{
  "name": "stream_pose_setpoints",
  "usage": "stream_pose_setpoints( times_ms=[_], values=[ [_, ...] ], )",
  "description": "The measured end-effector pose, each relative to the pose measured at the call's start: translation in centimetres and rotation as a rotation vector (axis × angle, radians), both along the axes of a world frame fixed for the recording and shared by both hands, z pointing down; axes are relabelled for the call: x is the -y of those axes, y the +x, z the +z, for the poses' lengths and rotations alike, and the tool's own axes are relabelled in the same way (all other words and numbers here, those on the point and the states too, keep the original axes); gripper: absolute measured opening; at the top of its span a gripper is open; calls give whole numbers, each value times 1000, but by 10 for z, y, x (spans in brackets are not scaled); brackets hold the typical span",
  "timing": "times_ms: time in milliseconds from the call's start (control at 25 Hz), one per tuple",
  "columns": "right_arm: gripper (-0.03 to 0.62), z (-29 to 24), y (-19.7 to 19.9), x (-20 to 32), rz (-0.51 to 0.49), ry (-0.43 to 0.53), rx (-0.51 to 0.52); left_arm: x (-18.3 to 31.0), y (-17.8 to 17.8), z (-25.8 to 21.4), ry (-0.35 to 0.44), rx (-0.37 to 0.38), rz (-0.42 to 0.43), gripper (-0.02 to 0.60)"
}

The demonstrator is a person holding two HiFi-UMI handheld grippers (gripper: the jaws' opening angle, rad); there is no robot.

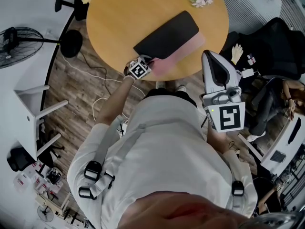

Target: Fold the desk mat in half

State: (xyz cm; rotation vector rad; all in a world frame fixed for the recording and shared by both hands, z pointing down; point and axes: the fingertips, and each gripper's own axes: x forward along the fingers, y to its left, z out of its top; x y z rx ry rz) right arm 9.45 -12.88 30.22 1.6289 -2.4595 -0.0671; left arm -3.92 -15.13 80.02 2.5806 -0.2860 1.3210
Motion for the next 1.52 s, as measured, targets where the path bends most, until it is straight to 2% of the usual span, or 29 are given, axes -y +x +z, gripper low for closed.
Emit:
stream_pose_setpoints(
  times_ms=[600,1520],
  values=[
    [5,5,0,1,-4,-13,5,-19,10,1,-24,-13,24,39],
    [5,5,16,1,20,-13,7,-60,26,3,-45,-11,123,41]
  ],
)
